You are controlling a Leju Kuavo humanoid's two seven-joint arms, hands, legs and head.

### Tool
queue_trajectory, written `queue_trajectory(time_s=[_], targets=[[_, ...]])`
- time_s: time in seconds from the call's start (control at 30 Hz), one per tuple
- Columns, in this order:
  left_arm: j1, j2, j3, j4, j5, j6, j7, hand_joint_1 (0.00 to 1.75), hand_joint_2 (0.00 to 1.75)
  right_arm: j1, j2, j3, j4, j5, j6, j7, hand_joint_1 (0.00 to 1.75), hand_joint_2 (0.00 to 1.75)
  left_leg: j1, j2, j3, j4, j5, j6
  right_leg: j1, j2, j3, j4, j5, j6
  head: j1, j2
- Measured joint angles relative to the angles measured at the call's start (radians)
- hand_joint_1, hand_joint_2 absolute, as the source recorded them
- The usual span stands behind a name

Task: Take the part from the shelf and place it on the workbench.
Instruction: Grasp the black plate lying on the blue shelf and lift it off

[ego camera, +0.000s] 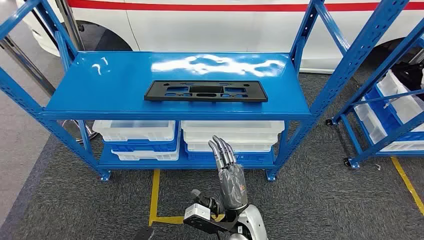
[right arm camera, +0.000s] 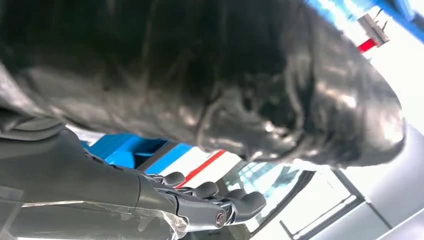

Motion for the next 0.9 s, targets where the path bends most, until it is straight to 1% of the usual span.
queue_trajectory(time_s=[0.03,0.07,0.1,0.13,0.17,0.2,0.23,0.27,0.3,0.33,0.37,0.4,0.43,0.47,0.53,0.57,0.6,0.63,0.67,0.7,0.73,0.77,0.83,0.9], targets=[[0.001,0.0,0.0,0.0,0.0,0.001,0.001,0.0,0.0,0.002,-0.001,-0.001,0.0,0.001,0.0,0.0,0.0,0.0,0.0,0.002,0.0,0.0,-0.001,-0.001,-0.001,-0.001,-0.013,0.02,-0.004,0.001,0.0,0.0],[0.001,0.0,0.0,0.0,0.001,0.001,0.001,0.0,0.0,0.004,-0.003,-0.003,-0.001,0.001,0.0,0.0,0.0,0.0,0.001,0.003,0.001,0.0,-0.002,-0.002,-0.003,-0.001,-0.018,0.024,0.001,0.002,0.0,0.0],[0.002,0.001,0.0,0.001,0.001,0.002,0.002,0.0,0.0,0.008,-0.005,-0.006,-0.003,0.002,0.0,0.001,0.0,0.0,0.002,0.006,0.004,0.001,-0.005,-0.005,-0.006,-0.003,-0.025,0.025,0.013,0.004,0.0,0.0],[0.003,0.001,0.0,0.001,0.001,0.002,0.002,0.0,0.0,0.011,-0.007,-0.008,-0.005,0.004,0.0,0.001,0.0,0.0,0.003,0.008,0.009,0.001,-0.009,-0.009,-0.01,-0.005,-0.012,-0.012,0.044,0.006,0.0,0.0],[0.003,0.001,0.0,0.002,0.002,0.002,0.003,0.0,0.0,0.013,-0.008,-0.011,-0.008,0.005,0.0,0.001,0.0,0.0,0.005,0.009,0.015,0.002,-0.014,-0.015,-0.012,-0.009,0.016,-0.08,0.087,0.007,0.0,0.0],[0.003,0.001,0.0,0.002,0.002,0.002,0.003,0.0,0.0,0.014,-0.009,-0.014,-0.011,0.006,0.0,0.001,0.0,0.0,0.006,0.01,0.023,0.002,-0.02,-0.02,-0.012,-0.013,0.043,-0.143,0.115,0.005,0.0,0.0],[0.002,0.001,0.0,0.003,0.002,0.003,0.003,0.0,0.0,0.014,-0.01,-0.016,-0.013,0.007,0.0,0.001,0.0,0.0,0.006,0.011,0.026,0.002,-0.024,-0.027,-0.009,-0.018,0.063,-0.193,0.127,0.001,0.001,0.0],[0.002,0.001,0.0,0.003,0.002,0.003,0.003,0.0,0.0,0.015,-0.01,-0.019,-0.015,0.008,-0.001,0.002,0.0,0.0,0.006,0.012,0.028,0.003,-0.029,-0.034,-0.005,-0.021,0.073,-0.22,0.133,-0.006,0.001,0.0],[0.001,0.001,0.0,0.003,0.002,0.003,0.004,0.0,0.0,0.017,-0.011,-0.021,-0.016,0.008,-0.001,0.002,0.0,0.0,0.005,0.013,0.03,0.005,-0.032,-0.042,-0.001,-0.022,0.073,-0.224,0.125,-0.016,0.001,0.0],[0.001,0.002,0.0,0.004,0.002,0.003,0.004,0.0,0.0,0.019,-0.012,-0.022,-0.018,0.008,-0.002,0.002,0.0,0.0,0.005,0.014,0.031,0.006,-0.034,-0.048,0.001,-0.02,0.075,-0.226,0.125,-0.026,0.0,0.0],[0.001,0.002,0.0,0.004,0.002,0.004,0.004,0.0,0.0,0.021,-0.013,-0.023,-0.02,0.008,-0.002,0.002,0.0,0.0,0.006,0.015,0.033,0.01,-0.038,-0.053,0.0,-0.018,0.08,-0.228,0.13,-0.034,0.0,0.0],[0.001,0.002,-0.001,0.004,0.003,0.004,0.005,0.0,0.0,0.022,-0.014,-0.025,-0.023,0.008,-0.003,0.002,0.0,0.0,0.007,0.013,0.031,0.025,-0.045,-0.057,-0.002,-0.016,0.088,-0.231,0.127,-0.042,0.0,0.0],[0.0,0.002,-0.001,0.004,0.003,0.004,0.005,0.0,0.0,0.022,-0.014,-0.026,-0.025,0.008,-0.003,0.002,0.0,0.0,0.009,0.012,0.018,0.055,-0.059,-0.059,-0.002,-0.015,0.095,-0.233,0.125,-0.048,-0.001,0.0],[-0.001,0.002,-0.001,0.004,0.003,0.004,0.005,0.0,0.0,0.022,-0.014,-0.027,-0.027,0.008,-0.004,0.002,0.0,0.0,0.01,0.01,-0.009,0.105,-0.081,-0.062,-0.002,-0.014,0.102,-0.236,0.122,-0.053,-0.001,0.0],[0.0,0.002,-0.001,0.004,0.003,0.005,0.005,0.0,0.0,0.025,-0.016,-0.029,-0.028,0.007,-0.004,0.002,0.0,0.0,0.01,0.008,-0.088,0.234,-0.13,-0.065,0.002,-0.011,0.108,-0.237,0.116,-0.062,-0.002,0.0],[0.002,0.002,-0.001,0.004,0.004,0.005,0.005,0.0,0.0,0.027,-0.016,-0.03,-0.028,0.007,-0.005,0.002,0.0,0.0,0.01,0.008,-0.123,0.281,-0.139,-0.065,0.004,-0.009,0.111,-0.236,0.112,-0.064,-0.002,0.0],[0.004,0.002,-0.001,0.004,0.004,0.005,0.005,0.0,0.0,0.029,-0.017,-0.031,-0.028,0.007,-0.005,0.002,0.0,0.44,0.01,0.008,-0.144,0.295,-0.13,-0.064,0.006,-0.005,0.116,-0.236,0.108,-0.066,-0.002,0.0],[0.006,0.002,-0.001,0.005,0.004,0.005,0.005,0.0,0.0,0.03,-0.017,-0.032,-0.028,0.008,-0.005,0.002,0.0,0.87,0.01,0.008,-0.148,0.273,-0.099,-0.062,0.009,-0.001,0.123,-0.236,0.104,-0.066,-0.002,0.0],[0.007,0.002,-0.001,0.005,0.004,0.005,0.006,0.0,0.0,0.03,-0.017,-0.033,-0.028,0.008,-0.005,0.003,0.0,1.31,0.009,0.008,-0.134,0.216,-0.05,-0.057,0.01,0.002,0.131,-0.236,0.098,-0.065,-0.002,0.0],[0.007,0.003,-0.001,0.005,0.004,0.005,0.006,0.0,0.0,0.031,-0.017,-0.034,-0.028,0.008,-0.005,0.003,0.0,1.75,0.007,0.007,-0.114,0.151,-0.004,-0.05,0.011,0.004,0.138,-0.236,0.093,-0.064,-0.001,0.0],[0.007,0.004,-0.001,0.005,0.005,0.005,0.006,0.0,0.0,0.031,-0.018,-0.035,-0.028,0.009,-0.005,0.003,0.0,1.75,0.003,0.006,-0.099,0.093,0.022,-0.044,0.012,0.005,0.142,-0.235,0.088,-0.061,-0.001,0.0],[0.005,0.005,-0.001,0.005,0.005,0.006,0.006,0.0,0.0,0.031,-0.019,-0.037,-0.029,0.01,-0.005,0.004,0.0,1.75,-0.001,0.004,-0.088,0.055,0.038,-0.039,0.012,0.006,0.143,-0.234,0.085,-0.057,-0.002,0.0],[0.005,0.006,-0.001,0.005,0.006,0.01,0.007,0.0,0.0,0.034,-0.022,-0.041,-0.03,0.012,-0.006,0.008,0.0,1.75,-0.007,0.002,-0.087,0.034,0.035,-0.033,0.011,0.007,0.141,-0.234,0.08,-0.046,-0.004,0.0],[0.008,0.006,-0.001,0.005,0.006,0.014,0.008,0.0,0.0,0.039,-0.025,-0.048,-0.033,0.018,-0.007,0.011,0.0,1.75,-0.002,0.003,-0.077,0.021,0.048,-0.025,0.011,0.005,0.141,-0.229,0.069,-0.033,-0.003,0.0]])
